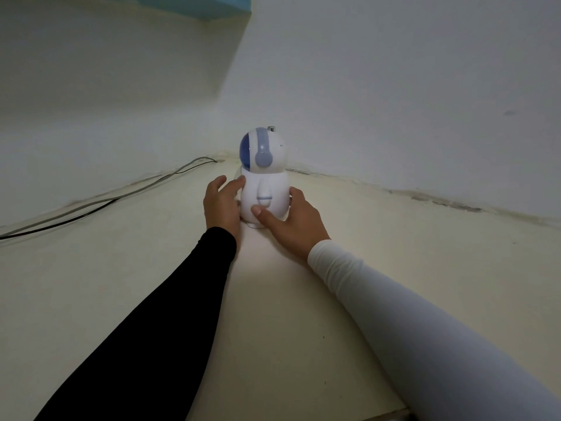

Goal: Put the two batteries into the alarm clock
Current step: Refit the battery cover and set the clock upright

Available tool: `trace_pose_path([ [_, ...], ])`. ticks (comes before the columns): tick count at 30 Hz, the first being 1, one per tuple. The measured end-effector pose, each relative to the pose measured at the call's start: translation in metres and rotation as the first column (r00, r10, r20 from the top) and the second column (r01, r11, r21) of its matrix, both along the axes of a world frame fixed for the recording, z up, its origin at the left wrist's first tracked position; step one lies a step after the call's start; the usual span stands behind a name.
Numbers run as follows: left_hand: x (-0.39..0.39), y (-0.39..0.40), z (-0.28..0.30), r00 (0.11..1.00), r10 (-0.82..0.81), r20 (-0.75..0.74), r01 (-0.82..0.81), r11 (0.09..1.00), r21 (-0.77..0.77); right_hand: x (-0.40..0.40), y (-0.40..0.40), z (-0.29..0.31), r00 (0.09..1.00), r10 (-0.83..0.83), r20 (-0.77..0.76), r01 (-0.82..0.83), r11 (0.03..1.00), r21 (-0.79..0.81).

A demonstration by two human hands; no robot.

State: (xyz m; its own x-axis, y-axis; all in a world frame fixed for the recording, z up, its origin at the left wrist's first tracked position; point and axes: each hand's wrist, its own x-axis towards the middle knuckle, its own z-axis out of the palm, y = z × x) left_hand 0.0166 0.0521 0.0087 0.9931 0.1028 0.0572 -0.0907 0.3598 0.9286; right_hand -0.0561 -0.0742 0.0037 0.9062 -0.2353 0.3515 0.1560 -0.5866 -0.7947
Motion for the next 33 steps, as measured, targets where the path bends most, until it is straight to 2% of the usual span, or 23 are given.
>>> trace_pose_path([
  [5,-0.004,-0.001,0.002,0.999,0.051,0.017,-0.052,0.995,0.083,0.009,-0.004,-0.002,1.0,-0.024,0.018,0.025,0.997,-0.067],
  [10,-0.003,-0.004,0.003,0.995,0.099,0.018,-0.1,0.994,0.054,0.013,-0.014,-0.005,0.999,-0.041,-0.019,0.039,0.995,-0.095],
  [19,-0.002,-0.004,0.004,0.999,0.046,0.007,-0.047,0.998,0.045,0.01,-0.032,0.001,0.993,-0.118,-0.015,0.119,0.992,0.044],
  [24,-0.004,-0.003,0.004,1.0,0.025,0.0,-0.025,0.995,0.093,0.021,-0.04,0.0,0.969,-0.239,-0.057,0.245,0.958,0.15],
  [28,-0.003,-0.005,0.003,1.0,-0.008,0.007,0.007,0.989,0.148,0.024,-0.04,-0.003,0.966,-0.248,-0.069,0.258,0.92,0.295],
  [33,0.0,-0.005,-0.001,1.0,0.004,0.005,-0.005,0.99,0.138,0.023,-0.033,-0.002,0.975,-0.21,-0.065,0.22,0.908,0.356],
])
